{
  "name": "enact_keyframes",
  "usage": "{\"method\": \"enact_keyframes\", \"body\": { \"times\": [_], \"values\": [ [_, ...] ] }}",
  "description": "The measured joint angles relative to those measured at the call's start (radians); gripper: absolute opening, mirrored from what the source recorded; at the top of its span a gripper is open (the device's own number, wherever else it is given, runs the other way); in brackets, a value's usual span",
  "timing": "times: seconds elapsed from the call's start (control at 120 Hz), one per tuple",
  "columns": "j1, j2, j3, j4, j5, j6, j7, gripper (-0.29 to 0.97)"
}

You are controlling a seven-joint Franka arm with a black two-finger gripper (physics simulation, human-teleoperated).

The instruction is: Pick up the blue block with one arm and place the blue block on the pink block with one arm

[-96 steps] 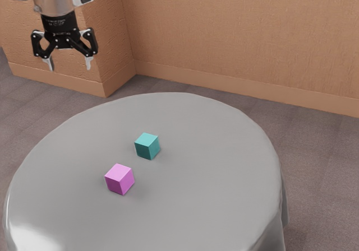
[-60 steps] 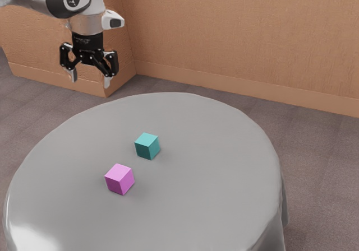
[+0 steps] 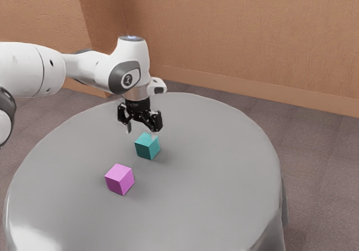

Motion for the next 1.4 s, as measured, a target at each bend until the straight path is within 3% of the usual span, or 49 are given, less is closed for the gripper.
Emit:
{"method": "enact_keyframes", "body": {
  "times": [0.242,0.5,0.8,1.4],
  "values": [
    [0.017,0.035,0.000,-0.018,-0.016,0.142,0.059,0.68],
    [0.043,0.047,0.003,-0.039,-0.106,0.195,0.102,0.68],
    [0.054,0.068,0.002,-0.063,-0.114,0.225,0.160,0.68],
    [0.078,0.175,0.002,0.028,-0.120,0.236,0.274,0.68]
  ]
}}
